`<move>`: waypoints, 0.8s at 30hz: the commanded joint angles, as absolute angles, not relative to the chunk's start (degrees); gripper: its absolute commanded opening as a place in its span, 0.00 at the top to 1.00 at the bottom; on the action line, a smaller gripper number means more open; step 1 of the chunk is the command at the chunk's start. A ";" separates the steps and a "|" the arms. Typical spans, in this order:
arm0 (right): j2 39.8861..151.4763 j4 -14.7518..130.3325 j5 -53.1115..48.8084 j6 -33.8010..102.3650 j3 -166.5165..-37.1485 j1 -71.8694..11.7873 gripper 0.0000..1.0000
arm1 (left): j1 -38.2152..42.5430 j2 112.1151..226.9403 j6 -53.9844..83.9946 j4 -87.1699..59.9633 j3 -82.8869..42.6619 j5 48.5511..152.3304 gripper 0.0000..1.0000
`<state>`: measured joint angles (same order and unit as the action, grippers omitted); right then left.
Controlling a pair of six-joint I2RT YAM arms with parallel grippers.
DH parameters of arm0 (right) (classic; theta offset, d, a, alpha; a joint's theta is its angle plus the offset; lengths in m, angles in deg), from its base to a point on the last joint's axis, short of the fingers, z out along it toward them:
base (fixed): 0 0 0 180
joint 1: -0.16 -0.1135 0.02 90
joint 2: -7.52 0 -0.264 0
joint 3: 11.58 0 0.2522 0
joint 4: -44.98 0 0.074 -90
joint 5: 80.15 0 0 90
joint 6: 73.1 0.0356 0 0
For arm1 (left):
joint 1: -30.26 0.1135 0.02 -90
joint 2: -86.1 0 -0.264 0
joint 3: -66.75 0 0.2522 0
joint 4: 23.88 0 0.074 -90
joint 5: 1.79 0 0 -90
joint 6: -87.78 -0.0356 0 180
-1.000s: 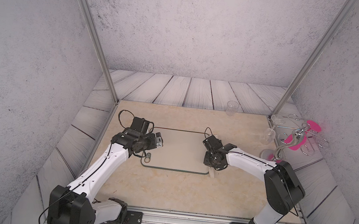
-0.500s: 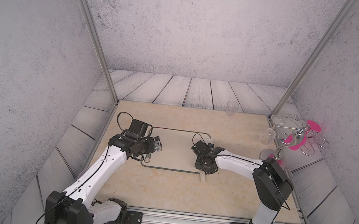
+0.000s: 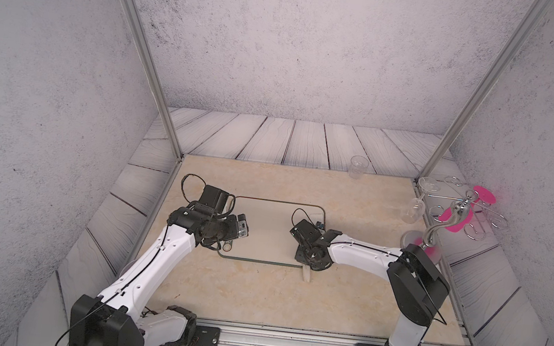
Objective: Align the knife with the edge of the cutting board
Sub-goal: Place the knife at the edge of the cutting board.
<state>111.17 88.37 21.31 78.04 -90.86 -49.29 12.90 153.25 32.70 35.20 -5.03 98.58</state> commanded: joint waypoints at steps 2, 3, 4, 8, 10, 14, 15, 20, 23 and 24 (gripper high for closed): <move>111.30 87.83 21.45 77.78 -91.60 -49.83 0.88 | 13.13 153.43 32.30 36.44 -6.60 98.85 0.00; 111.37 87.83 21.45 77.94 -91.42 -49.80 0.88 | 13.12 153.42 32.29 36.50 -6.64 98.89 0.00; 111.38 87.89 21.51 78.10 -91.25 -49.84 0.88 | 13.15 153.42 32.29 36.53 -6.70 98.87 0.00; 111.40 87.55 21.44 78.31 -90.76 -49.85 0.88 | 13.15 153.57 32.24 36.54 -6.62 98.93 0.00; 111.37 87.68 21.73 78.32 -90.65 -49.85 0.88 | 13.12 153.51 32.23 36.49 -6.60 99.02 0.00; 111.23 88.21 22.76 78.51 -90.40 -49.76 0.88 | 13.12 153.55 32.23 36.50 -6.61 98.96 0.00; 111.25 88.17 22.84 78.41 -90.36 -49.76 0.88 | 13.12 153.52 32.25 36.48 -6.60 98.94 0.00; 111.47 88.58 23.46 78.50 -90.30 -49.43 0.88 | 13.15 153.60 32.32 36.61 -6.69 99.04 0.00; 111.43 88.65 23.47 78.67 -89.97 -49.12 0.88 | 13.16 153.49 32.23 36.71 -6.69 98.84 0.00; 111.33 88.65 23.47 78.73 -89.91 -49.04 0.88 | 13.14 153.57 32.21 36.72 -6.75 98.81 0.00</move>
